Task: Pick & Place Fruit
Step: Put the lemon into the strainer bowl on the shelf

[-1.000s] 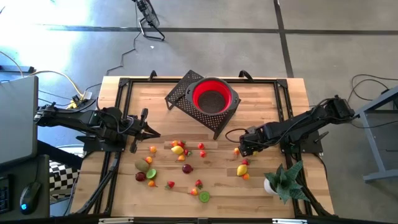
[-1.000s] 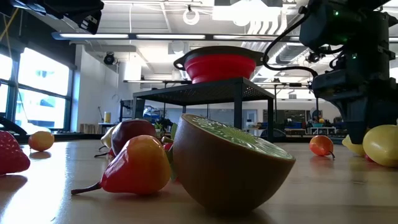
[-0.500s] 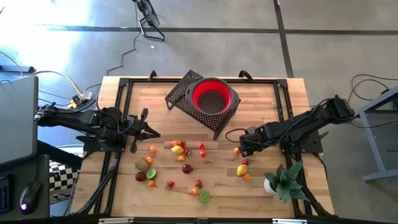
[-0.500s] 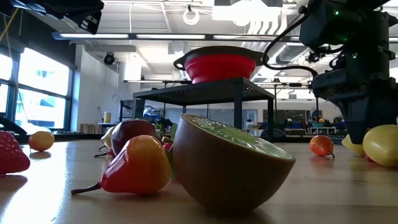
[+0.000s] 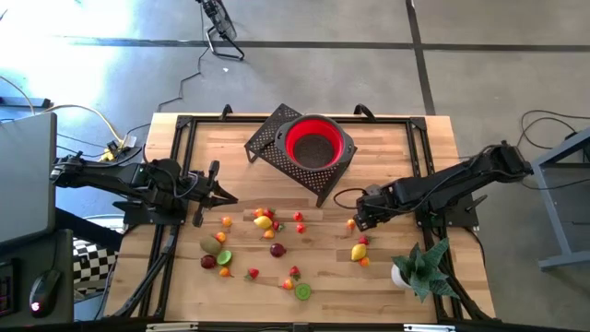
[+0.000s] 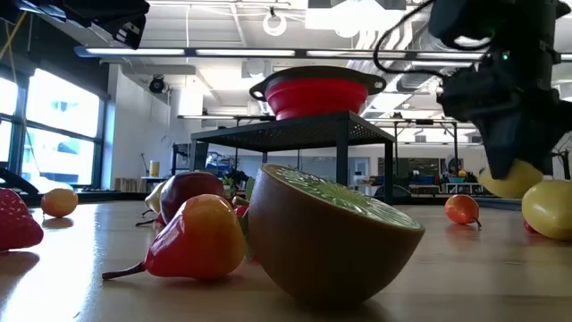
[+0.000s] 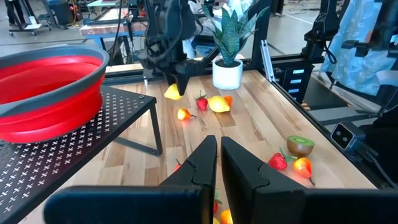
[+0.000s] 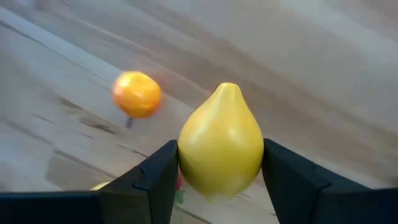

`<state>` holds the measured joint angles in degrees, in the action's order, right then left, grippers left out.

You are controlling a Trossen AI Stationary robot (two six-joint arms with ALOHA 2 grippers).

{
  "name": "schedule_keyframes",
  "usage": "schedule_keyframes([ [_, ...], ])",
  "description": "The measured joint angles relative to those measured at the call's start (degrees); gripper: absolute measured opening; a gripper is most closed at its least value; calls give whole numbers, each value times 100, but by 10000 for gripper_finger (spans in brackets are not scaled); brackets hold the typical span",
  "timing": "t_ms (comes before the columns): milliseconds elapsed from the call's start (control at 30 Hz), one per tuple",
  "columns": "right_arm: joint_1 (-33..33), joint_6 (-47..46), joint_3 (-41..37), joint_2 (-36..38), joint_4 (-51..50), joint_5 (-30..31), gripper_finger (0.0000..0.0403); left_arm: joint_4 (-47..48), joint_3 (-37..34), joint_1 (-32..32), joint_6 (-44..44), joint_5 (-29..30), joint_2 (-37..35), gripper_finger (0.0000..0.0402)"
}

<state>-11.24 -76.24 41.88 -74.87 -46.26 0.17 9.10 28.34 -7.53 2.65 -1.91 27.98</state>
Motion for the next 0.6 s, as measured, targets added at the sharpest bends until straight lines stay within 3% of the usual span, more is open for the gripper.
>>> schedule_keyframes([
  [367, 6, 91, 567, 969, -37, 479, 194, -4, 0, 0, -15, 0, 1, 19],
  [600, 11, 601, 972, 1498, 549, 987, 193, -7, 0, 0, -17, 0, 1, 19],
])
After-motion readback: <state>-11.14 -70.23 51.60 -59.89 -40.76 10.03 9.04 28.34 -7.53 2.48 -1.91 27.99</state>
